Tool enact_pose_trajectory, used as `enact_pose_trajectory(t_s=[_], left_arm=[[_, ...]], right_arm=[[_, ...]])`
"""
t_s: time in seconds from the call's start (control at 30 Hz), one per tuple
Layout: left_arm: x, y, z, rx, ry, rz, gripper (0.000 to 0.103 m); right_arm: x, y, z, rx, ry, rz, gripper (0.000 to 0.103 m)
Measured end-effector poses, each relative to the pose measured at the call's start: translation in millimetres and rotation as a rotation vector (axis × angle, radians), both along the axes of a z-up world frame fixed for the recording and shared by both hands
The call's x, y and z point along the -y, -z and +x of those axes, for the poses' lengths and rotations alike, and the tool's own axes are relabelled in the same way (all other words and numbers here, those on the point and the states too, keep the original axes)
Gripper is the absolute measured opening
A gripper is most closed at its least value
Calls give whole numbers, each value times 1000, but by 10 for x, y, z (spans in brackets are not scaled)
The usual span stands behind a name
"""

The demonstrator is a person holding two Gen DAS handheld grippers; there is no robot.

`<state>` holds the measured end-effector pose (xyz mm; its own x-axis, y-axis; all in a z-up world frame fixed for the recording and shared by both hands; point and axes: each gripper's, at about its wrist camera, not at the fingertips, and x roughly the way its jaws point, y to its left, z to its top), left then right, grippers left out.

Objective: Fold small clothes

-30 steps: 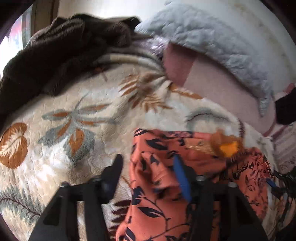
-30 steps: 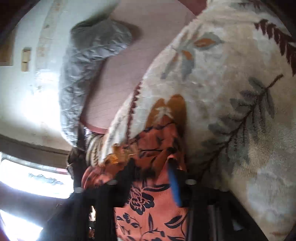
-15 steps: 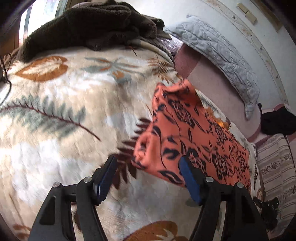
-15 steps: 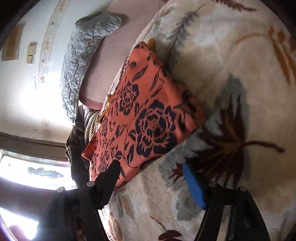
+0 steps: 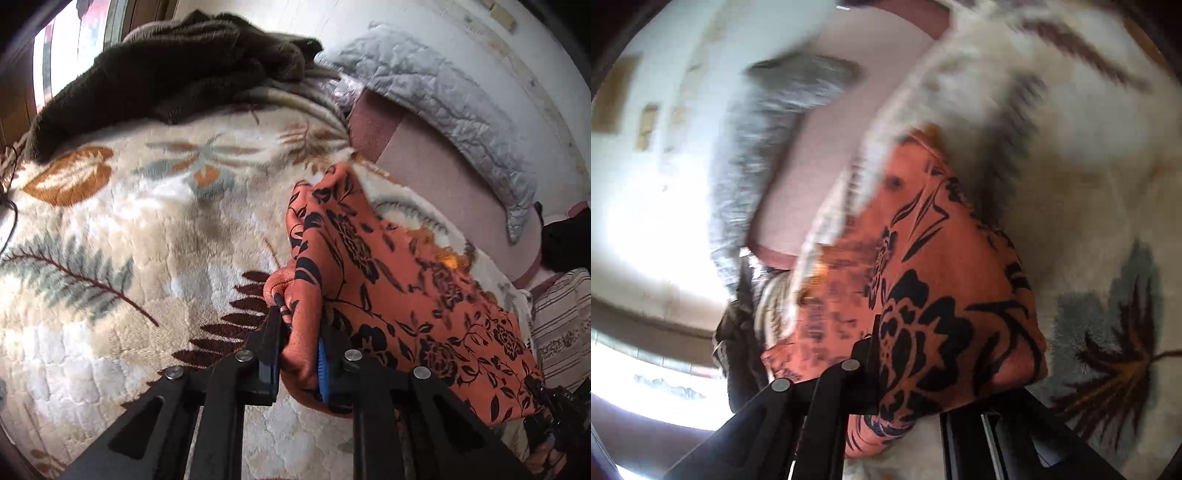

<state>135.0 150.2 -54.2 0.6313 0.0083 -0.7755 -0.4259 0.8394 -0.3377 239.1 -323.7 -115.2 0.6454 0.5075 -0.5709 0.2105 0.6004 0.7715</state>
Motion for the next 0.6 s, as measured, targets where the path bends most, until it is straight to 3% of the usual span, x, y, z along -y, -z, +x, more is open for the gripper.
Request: enact_pose_trajectory(t_s=[0.1,0.17,0.23,0.27,0.33,0.37,0.4,0.43,0.5,0.6], left_arm=[[38,-258,-444,53,-11,9,16],[53,-220,-789,41,-21,8,17],[54,22,-1070,-7,-27,1,23],[33,209,-1179,-45,-35,2,25],[-57,572,-1332,-149,-49,-6,31],[-121,621,-1393,-130,-28,-47,33],[-174,564,-1438,-100,-17,-61,37],[-213,474,-1448,-105,-23,-34,42],[-265,249,-1415,-67,-27,41,52],[-292,20,-1120,-6,58,118,58]], right_arm=[[-33,-448,-301,82,-59,-76,7],[0,-499,-579,87,-84,-73,8],[3,-296,-823,31,-127,-85,14],[10,-74,-920,-32,-144,-89,16],[133,451,-1104,-159,-151,-75,32],[245,667,-1208,-197,-143,-28,31],[389,736,-1323,-142,-120,69,31],[511,741,-1403,-145,-98,82,31],[705,644,-1458,-142,-63,59,33],[870,401,-1310,-105,-73,-15,33]])
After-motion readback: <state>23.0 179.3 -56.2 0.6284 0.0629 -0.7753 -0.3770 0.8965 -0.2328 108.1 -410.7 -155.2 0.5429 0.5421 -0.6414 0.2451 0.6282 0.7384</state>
